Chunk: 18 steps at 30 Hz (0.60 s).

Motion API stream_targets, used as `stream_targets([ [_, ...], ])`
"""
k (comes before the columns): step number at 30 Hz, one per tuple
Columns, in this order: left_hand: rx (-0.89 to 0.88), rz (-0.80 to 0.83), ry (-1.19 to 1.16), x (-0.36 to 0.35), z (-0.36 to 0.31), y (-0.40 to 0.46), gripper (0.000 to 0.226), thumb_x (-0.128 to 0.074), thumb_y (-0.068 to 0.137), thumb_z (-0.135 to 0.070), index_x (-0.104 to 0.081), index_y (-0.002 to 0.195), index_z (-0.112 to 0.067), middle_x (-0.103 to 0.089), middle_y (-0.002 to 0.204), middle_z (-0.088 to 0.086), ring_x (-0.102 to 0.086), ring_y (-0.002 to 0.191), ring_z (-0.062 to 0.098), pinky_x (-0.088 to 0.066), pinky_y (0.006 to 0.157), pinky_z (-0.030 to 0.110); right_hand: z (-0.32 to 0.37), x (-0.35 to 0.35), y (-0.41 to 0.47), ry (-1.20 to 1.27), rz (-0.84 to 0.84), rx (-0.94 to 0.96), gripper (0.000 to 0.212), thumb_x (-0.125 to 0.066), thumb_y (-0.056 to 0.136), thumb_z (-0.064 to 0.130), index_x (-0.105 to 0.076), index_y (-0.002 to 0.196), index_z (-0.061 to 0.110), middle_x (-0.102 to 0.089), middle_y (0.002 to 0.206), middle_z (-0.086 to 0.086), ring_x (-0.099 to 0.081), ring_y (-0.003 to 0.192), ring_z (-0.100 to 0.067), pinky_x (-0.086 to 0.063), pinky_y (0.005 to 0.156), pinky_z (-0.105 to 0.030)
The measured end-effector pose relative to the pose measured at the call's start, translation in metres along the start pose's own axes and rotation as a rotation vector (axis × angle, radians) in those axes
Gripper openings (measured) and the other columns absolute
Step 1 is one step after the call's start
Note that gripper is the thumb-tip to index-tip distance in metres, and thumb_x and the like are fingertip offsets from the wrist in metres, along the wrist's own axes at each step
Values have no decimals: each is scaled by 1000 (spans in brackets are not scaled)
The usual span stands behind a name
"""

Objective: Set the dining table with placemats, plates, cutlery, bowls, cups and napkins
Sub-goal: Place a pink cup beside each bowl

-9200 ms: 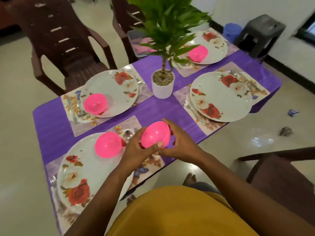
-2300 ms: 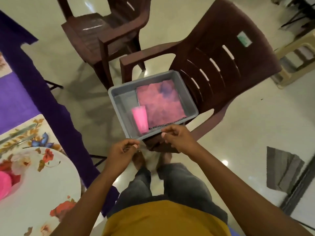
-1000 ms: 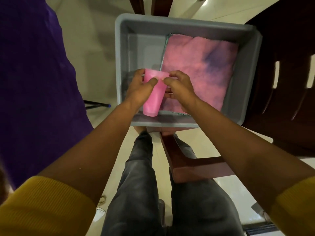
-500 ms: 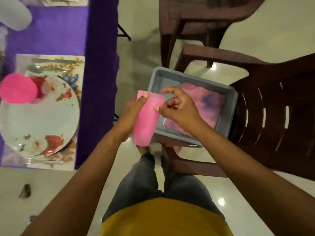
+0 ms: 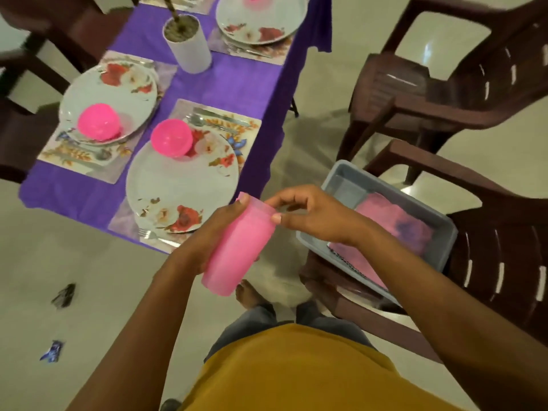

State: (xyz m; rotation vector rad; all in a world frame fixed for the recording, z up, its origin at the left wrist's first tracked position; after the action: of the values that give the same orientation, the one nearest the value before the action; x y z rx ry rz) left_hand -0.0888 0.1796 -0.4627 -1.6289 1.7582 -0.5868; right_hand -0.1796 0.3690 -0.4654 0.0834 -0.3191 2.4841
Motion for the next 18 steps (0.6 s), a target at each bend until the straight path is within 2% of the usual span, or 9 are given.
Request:
stream_targets([
  [2, 11, -5, -26, 21, 8, -13, 91, -70, 75, -78, -61, 133, -9, -68, 119, 32, -69, 94, 44, -56, 86, 52, 10, -22, 14, 54, 118, 2, 26, -63, 101, 10, -68, 125, 1, -74, 113, -16, -71, 104, -26, -56, 94, -38],
  [5, 12, -21, -50, 49, 16, -30, 87, -68, 77, -75, -60, 133, -9, -70, 117, 32, -71, 92, 43, -55, 91, 57, 24, -53, 33, 45, 188, 13, 26, -60, 99, 13, -69, 122, 2, -72, 107, -23, -68, 95, -22, -54, 88, -39],
  [8, 5, -30, -49, 76, 20, -44, 102, -80, 61, -82, -59, 133, -13, -73, 112, 29, -73, 91, 42, -59, 84, 53, 33, -79, 51, 16, 189, 27, 23, -60, 98, 16, -70, 118, 10, -73, 106, -19, -70, 96, -25, -56, 89, -45],
  [9, 3, -40, -71, 86, 21, -47, 101, -80, 62, -79, -57, 134, -13, -73, 112, 29, -73, 90, 41, -62, 79, 50, 34, -88, 59, 4, 185, 30, 24, -60, 98, 17, -71, 118, 9, -73, 106, -18, -70, 97, -28, -56, 90, -48],
  [11, -9, -48, -126, 103, 20, -53, 86, -75, 77, -71, -55, 135, -11, -73, 112, 29, -74, 87, 39, -64, 72, 46, 38, -104, 73, 2, 162, 22, 27, -61, 97, 17, -71, 118, 4, -73, 107, -19, -69, 99, -34, -56, 89, -51],
  [14, -21, -20, -159, 121, 17, -59, 64, -61, 86, -63, -64, 121, -10, -74, 104, 26, -73, 79, 34, -62, 68, 42, 43, -120, 93, 11, 132, -2, 26, -62, 97, 12, -71, 118, 1, -75, 107, -15, -71, 98, -26, -55, 88, -42],
  [16, -25, -14, -182, 136, 17, -61, 61, -55, 86, -61, -67, 115, -8, -74, 98, 24, -73, 75, 32, -62, 64, 39, 47, -130, 105, 24, 122, -19, 22, -62, 97, 8, -73, 117, 6, -76, 108, -14, -72, 99, -29, -56, 90, -44],
  [18, -25, -30, -195, 148, 19, -60, 65, -56, 86, -61, -64, 121, -7, -75, 98, 23, -73, 75, 32, -63, 63, 37, 51, -137, 114, 32, 120, -31, 21, -63, 96, 8, -74, 112, 16, -77, 106, -11, -72, 99, -31, -56, 92, -45],
])
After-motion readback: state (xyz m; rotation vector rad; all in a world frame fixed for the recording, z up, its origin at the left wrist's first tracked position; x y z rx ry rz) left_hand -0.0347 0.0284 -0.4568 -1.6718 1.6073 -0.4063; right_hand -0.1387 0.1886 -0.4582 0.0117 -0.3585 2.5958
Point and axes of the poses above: each hand's wrist, its own y-axis towards the middle knuckle, its own x-axis out of the back of the hand, z = x × y, the point moved 3 cm from there along y, towards the middle knuckle
